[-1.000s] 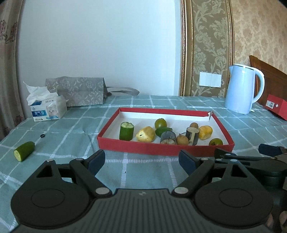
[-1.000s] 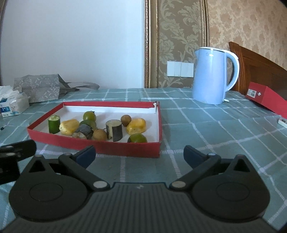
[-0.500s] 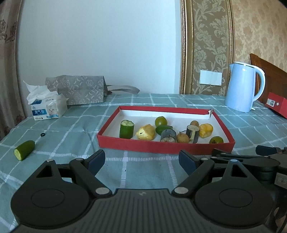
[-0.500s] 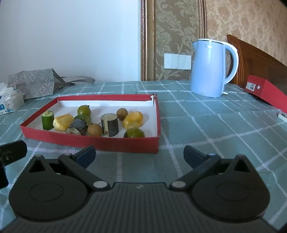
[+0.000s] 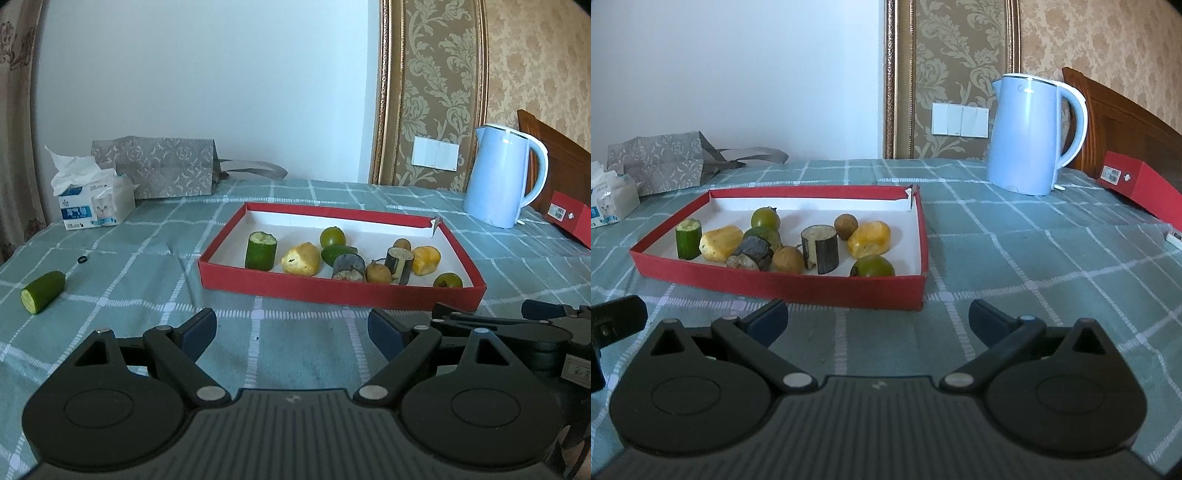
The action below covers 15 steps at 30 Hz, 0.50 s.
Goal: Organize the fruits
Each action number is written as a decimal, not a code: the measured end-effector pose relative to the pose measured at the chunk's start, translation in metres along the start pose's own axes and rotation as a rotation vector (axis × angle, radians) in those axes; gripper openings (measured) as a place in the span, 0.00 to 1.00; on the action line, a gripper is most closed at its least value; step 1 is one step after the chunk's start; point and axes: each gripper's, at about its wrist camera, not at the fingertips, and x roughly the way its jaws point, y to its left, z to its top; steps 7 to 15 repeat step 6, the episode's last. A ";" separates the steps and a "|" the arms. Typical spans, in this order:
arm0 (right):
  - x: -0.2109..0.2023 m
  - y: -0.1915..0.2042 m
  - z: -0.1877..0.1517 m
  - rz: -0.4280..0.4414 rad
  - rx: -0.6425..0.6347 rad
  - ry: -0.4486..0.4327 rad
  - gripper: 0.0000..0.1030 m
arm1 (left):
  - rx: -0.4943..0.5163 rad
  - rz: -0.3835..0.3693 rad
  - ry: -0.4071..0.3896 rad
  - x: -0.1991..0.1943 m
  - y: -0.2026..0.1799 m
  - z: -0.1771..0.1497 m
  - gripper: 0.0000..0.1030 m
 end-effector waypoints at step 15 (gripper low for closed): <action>0.001 0.003 -0.001 -0.009 -0.010 0.000 1.00 | 0.035 0.022 -0.026 -0.003 -0.007 -0.002 0.87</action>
